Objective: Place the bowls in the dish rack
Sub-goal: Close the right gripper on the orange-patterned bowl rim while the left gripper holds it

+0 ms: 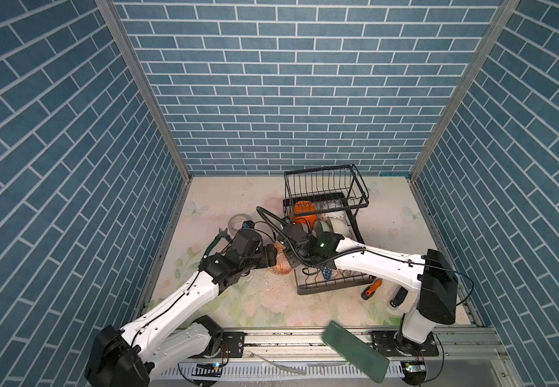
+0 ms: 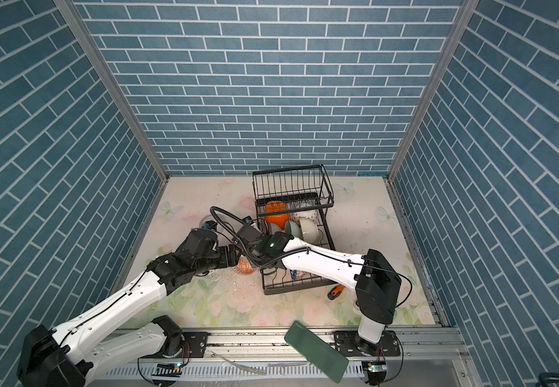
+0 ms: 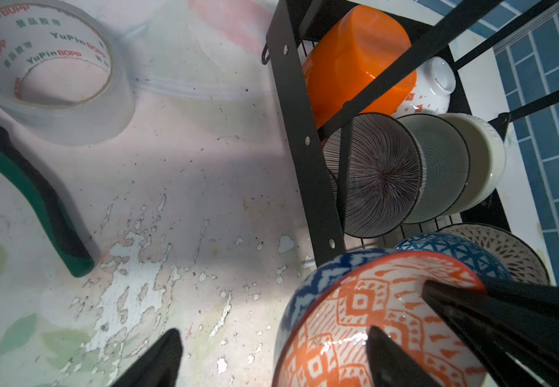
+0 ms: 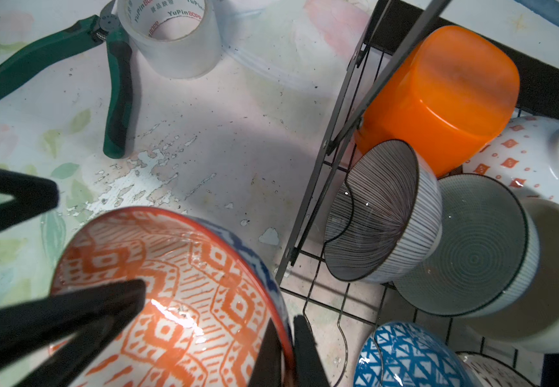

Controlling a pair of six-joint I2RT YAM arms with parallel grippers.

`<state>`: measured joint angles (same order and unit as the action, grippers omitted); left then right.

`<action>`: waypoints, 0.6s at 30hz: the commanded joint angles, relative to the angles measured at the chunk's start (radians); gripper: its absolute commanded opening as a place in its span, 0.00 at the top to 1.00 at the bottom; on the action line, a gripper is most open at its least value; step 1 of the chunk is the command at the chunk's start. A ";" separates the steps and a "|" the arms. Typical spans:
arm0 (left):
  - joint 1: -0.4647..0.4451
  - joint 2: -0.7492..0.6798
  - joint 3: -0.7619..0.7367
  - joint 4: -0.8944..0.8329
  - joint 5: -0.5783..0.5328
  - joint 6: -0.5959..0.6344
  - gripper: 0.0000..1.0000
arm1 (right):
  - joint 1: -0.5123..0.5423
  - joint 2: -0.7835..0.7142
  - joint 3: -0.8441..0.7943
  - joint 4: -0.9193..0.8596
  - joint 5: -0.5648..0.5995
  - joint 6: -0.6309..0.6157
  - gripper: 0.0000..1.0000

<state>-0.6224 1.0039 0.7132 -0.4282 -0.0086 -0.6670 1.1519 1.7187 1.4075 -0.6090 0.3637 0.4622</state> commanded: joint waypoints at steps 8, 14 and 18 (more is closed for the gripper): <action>0.000 -0.077 -0.007 0.021 -0.054 0.031 0.00 | 0.004 -0.081 -0.002 -0.073 0.179 -0.039 1.00; 0.010 -0.120 -0.045 0.048 -0.060 0.029 0.00 | 0.003 -0.113 0.001 -0.139 0.295 -0.051 1.00; 0.019 -0.128 -0.051 0.037 -0.063 0.029 0.00 | 0.006 -0.108 0.023 -0.245 0.372 -0.047 1.00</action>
<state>-0.6125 0.8856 0.6762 -0.3908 -0.0536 -0.6506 1.1522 1.6375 1.4071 -0.7544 0.6247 0.4171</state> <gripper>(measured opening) 0.995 0.087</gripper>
